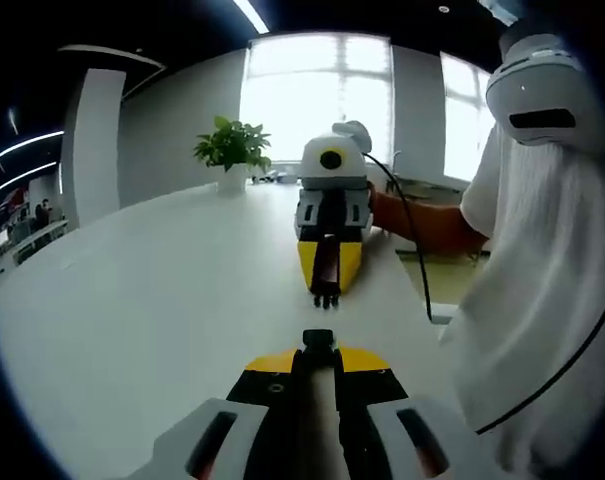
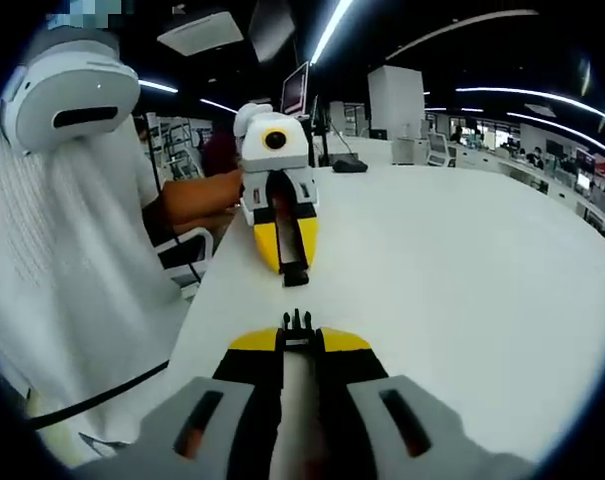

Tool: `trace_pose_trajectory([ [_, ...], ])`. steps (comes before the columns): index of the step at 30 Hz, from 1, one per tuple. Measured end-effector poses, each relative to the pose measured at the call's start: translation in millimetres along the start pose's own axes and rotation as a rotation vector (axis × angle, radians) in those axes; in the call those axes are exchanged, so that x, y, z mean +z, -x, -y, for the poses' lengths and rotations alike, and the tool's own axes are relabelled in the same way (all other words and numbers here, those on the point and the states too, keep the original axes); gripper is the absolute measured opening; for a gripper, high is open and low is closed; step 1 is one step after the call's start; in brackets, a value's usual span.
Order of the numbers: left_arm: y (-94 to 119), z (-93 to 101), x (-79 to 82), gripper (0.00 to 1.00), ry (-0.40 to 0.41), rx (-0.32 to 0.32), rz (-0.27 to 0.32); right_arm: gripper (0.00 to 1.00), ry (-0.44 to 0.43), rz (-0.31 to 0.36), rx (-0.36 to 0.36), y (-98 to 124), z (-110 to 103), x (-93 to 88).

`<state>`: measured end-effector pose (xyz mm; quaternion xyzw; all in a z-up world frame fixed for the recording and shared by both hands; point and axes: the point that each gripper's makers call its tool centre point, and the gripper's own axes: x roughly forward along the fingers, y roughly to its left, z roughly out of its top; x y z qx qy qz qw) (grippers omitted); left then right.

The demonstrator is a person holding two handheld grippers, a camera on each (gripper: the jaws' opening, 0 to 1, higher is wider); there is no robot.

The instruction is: Snap the two parts of the plastic buckle together until the buckle closes and remains connected.

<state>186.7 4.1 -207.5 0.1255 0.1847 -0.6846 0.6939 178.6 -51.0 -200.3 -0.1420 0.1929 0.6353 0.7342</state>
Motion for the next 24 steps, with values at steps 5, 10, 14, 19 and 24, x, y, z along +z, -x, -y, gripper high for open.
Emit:
trace_pose_trajectory([
  [5,-1.0,1.7,0.6,0.12,-0.027,-0.015,0.006,0.13,0.004,0.000,0.000,0.8,1.6,-1.4],
  [10,-2.3,3.9,1.2,0.12,-0.035,-0.029,0.005,0.13,0.007,0.001,0.002,0.9,2.4,-2.5],
  [14,-4.0,5.2,1.9,0.12,-0.037,-0.036,0.008,0.13,0.003,0.003,-0.004,0.2,3.5,-3.4],
  [19,-6.4,6.7,3.0,0.12,-0.041,-0.041,0.006,0.13,0.021,0.007,-0.022,-2.5,2.6,-3.4],
  [24,-8.3,8.1,3.7,0.12,-0.045,-0.047,0.003,0.13,0.031,0.009,-0.032,-3.6,1.8,-2.9],
])
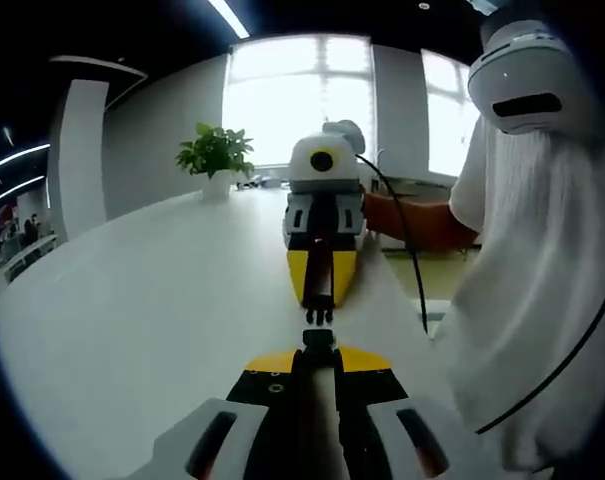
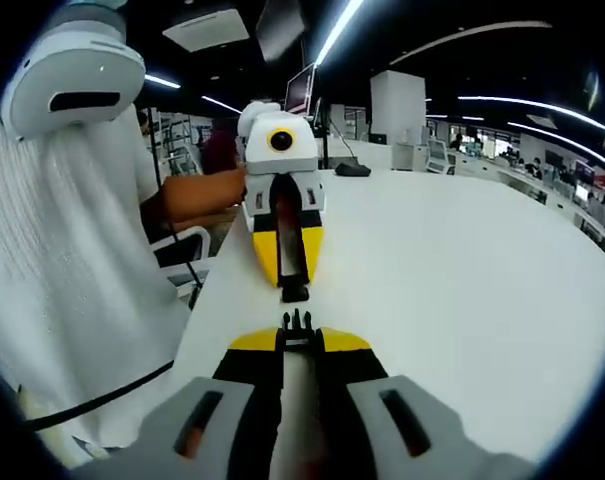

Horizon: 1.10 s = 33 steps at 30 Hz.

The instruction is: Snap the two parts of the plastic buckle together until the buckle closes and remains connected.

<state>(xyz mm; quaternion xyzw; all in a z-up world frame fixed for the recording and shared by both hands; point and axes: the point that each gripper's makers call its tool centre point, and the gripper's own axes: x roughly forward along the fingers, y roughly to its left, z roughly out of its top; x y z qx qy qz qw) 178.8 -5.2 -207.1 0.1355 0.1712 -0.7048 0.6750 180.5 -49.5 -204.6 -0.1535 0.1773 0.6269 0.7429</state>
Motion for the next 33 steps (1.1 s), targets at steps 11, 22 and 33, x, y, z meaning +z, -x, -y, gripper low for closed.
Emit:
trace_pose_trajectory([
  [11,-4.6,2.9,2.1,0.12,-0.017,-0.010,-0.013,0.13,0.009,0.000,0.008,-7.0,-4.3,4.3],
  [22,-4.5,1.4,2.0,0.12,-0.020,-0.019,-0.015,0.12,0.018,-0.001,0.005,-8.7,-5.1,5.3],
  [33,-6.5,3.3,2.9,0.11,-0.036,-0.042,-0.027,0.12,0.038,-0.025,0.008,-13.4,-7.9,8.2],
])
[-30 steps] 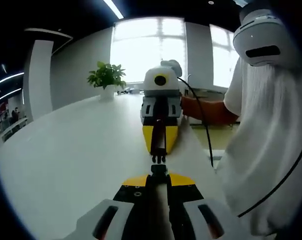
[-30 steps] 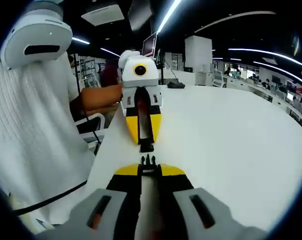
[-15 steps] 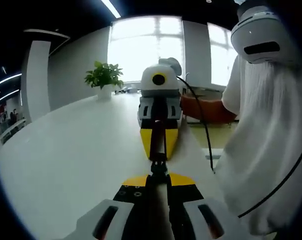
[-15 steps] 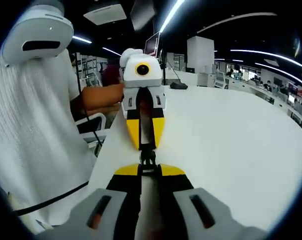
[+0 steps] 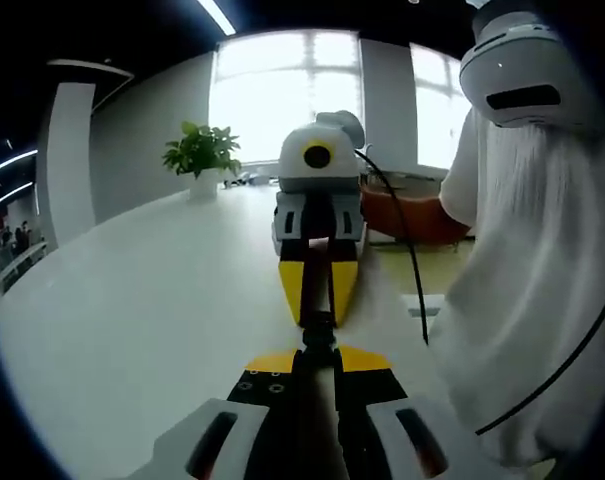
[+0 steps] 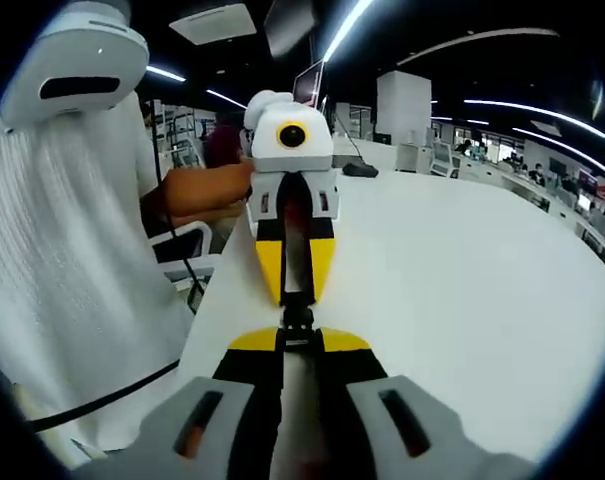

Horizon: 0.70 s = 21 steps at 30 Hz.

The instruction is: Snap the two parts of the plastic buckle together until the buckle closes and remains connected.

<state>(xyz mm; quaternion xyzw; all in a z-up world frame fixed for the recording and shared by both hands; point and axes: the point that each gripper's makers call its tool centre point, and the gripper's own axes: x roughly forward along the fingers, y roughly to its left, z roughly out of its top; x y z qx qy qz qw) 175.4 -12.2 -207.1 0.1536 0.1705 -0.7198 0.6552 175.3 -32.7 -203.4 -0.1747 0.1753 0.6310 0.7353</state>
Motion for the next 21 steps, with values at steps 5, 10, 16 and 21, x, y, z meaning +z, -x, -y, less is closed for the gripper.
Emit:
trace_pose_trajectory([
  [5,-0.1,0.7,0.6,0.11,-0.003,0.001,0.001,0.13,0.017,0.020,0.005,0.2,0.2,0.0],
  [10,-0.6,0.7,0.6,0.11,-0.003,0.000,0.006,0.13,0.020,0.035,0.020,0.7,1.3,-0.1],
  [16,-1.2,1.0,0.6,0.11,-0.005,-0.002,0.005,0.13,0.020,0.042,0.037,1.6,0.9,0.7],
  [21,-1.3,1.8,0.5,0.11,-0.002,-0.007,0.006,0.14,0.020,0.048,0.025,3.2,2.7,0.7],
])
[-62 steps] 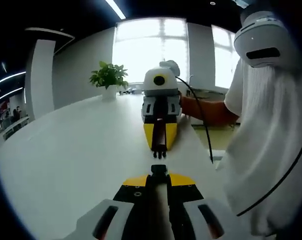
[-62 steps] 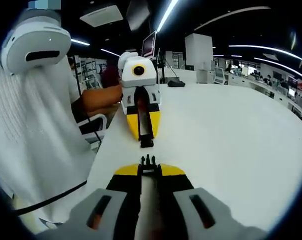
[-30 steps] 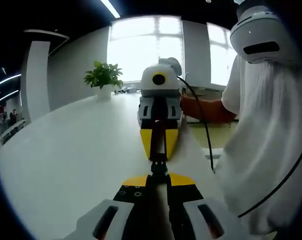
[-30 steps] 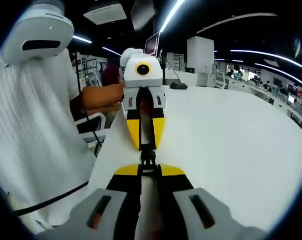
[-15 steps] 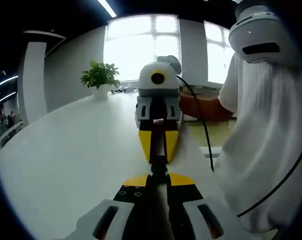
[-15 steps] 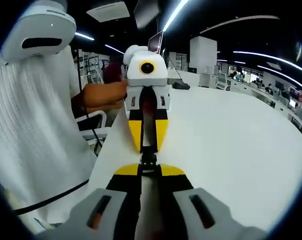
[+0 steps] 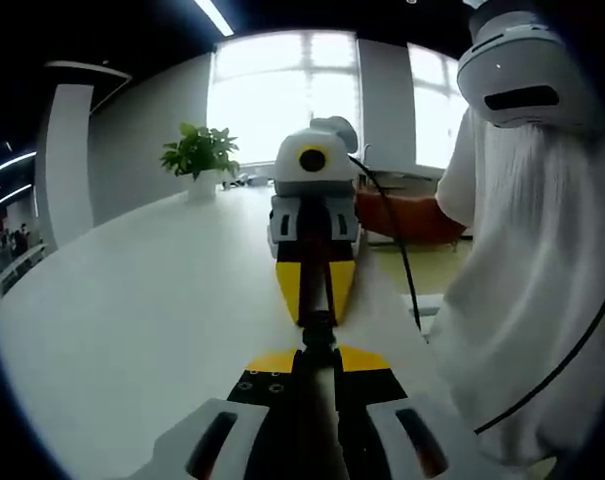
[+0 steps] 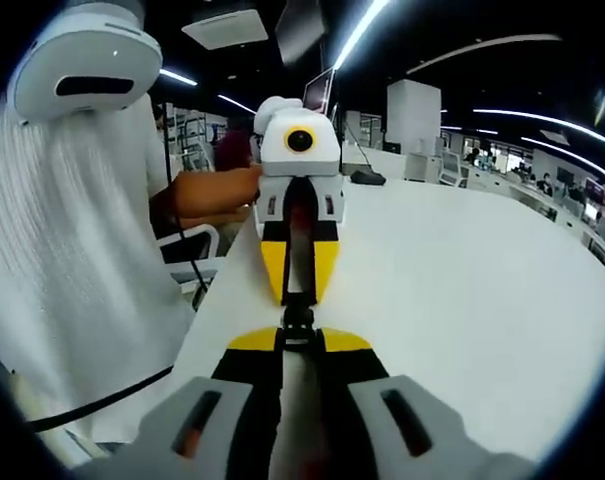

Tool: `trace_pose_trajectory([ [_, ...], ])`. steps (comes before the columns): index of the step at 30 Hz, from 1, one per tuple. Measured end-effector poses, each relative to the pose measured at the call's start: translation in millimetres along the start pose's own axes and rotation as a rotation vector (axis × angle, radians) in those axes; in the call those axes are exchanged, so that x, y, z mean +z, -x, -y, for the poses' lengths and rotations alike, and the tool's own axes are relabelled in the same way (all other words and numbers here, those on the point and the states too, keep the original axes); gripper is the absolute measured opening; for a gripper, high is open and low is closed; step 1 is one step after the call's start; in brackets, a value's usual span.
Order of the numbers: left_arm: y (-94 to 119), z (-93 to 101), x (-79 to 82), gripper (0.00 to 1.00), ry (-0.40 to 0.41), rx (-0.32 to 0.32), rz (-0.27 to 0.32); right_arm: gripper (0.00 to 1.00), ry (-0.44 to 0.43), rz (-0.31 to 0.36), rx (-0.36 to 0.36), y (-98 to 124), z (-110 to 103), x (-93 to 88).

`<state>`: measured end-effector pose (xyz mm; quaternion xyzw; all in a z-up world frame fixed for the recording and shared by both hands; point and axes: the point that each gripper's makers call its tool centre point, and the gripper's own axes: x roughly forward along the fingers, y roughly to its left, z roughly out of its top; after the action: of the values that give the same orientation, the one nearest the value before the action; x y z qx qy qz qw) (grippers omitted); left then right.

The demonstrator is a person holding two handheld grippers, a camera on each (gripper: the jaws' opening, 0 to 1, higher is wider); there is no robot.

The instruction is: Snap the two parts of the plastic buckle together until the buckle closes and remains connected.

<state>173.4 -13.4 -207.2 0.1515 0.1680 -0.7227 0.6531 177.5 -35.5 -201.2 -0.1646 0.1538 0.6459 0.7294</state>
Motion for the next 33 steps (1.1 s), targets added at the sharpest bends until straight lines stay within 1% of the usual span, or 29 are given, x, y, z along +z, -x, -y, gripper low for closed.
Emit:
trace_pose_trajectory([
  [17,0.3,-0.7,0.1,0.11,0.006,0.007,0.006,0.13,0.008,-0.002,0.002,3.0,-0.2,-0.9],
  [28,0.5,-0.5,-0.1,0.10,0.000,0.024,0.004,0.12,0.006,-0.006,-0.014,3.6,1.5,-1.8],
  [33,0.0,0.4,0.5,0.10,0.001,0.021,0.005,0.12,0.005,-0.010,-0.007,3.2,1.8,-1.7],
])
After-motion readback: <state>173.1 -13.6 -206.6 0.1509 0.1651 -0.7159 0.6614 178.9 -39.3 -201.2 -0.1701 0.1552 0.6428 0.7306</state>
